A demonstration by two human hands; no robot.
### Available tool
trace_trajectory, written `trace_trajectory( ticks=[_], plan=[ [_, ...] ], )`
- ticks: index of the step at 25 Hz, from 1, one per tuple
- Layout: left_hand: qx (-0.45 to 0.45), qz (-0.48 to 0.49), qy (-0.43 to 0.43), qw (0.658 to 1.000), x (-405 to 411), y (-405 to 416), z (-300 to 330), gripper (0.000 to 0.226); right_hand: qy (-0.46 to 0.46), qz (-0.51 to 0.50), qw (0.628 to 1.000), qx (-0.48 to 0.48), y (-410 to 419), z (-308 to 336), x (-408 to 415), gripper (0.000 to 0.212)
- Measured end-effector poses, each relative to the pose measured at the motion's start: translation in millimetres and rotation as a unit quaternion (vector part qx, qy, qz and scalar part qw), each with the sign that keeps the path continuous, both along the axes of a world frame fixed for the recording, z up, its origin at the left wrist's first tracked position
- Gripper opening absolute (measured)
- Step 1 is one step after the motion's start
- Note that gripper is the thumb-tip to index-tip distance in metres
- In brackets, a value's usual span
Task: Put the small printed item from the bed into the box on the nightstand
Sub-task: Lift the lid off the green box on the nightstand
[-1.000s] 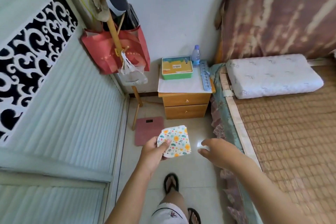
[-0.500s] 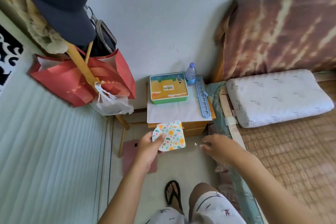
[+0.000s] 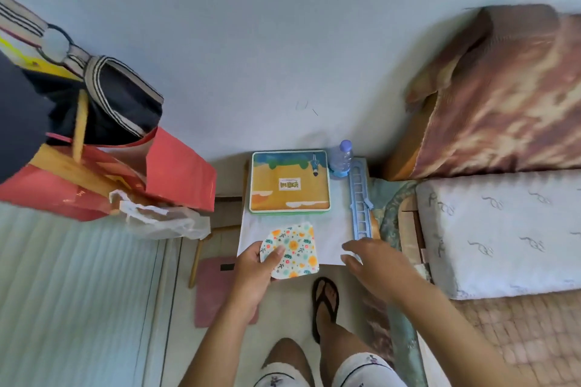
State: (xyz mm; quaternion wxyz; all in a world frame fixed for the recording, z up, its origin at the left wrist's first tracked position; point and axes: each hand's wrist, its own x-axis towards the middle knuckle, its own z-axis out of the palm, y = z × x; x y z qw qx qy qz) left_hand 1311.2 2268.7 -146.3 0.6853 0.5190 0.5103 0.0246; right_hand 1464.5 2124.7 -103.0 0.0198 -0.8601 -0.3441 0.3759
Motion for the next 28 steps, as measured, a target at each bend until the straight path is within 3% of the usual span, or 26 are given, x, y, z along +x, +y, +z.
trace_trajectory(
  ticks=[5,10,12,15,18,23,26,28],
  plan=[
    [-0.004,0.031,0.012,0.999,59.4,36.1,-55.2,0.007,0.029,-0.015,0.999,-0.001,43.2,-74.7,71.7,0.036],
    [-0.031,0.049,0.068,0.996,83.5,65.3,-134.9,0.012,0.116,-0.177,0.977,-0.007,75.5,-180.4,102.6,0.035],
    [-0.032,0.054,0.093,0.994,80.6,71.4,-161.6,0.018,0.113,-0.282,0.953,-0.009,87.0,-215.3,107.2,0.04],
    [-0.043,0.06,0.106,0.992,68.2,76.8,-199.4,0.019,0.164,-0.447,0.879,0.016,101.5,-258.9,108.8,0.037],
    [-0.048,0.033,0.144,0.988,53.5,78.7,-231.3,0.022,0.166,-0.5,0.849,0.039,107.7,-282.7,103.7,0.03],
    [-0.025,-0.002,0.214,0.977,37.9,75.1,-273.3,0.015,0.093,-0.492,0.864,0.05,103.6,-296.5,102.6,0.021],
    [-0.015,-0.008,0.229,0.973,35.7,72.8,-284.1,0.016,0.04,-0.435,0.899,0.039,106.7,-294.7,97.4,0.016],
    [-0.013,-0.007,0.221,0.975,36.3,71.0,-285.0,0.016,-0.01,-0.374,0.927,-0.023,111.7,-292.2,93.3,0.018]
  ],
)
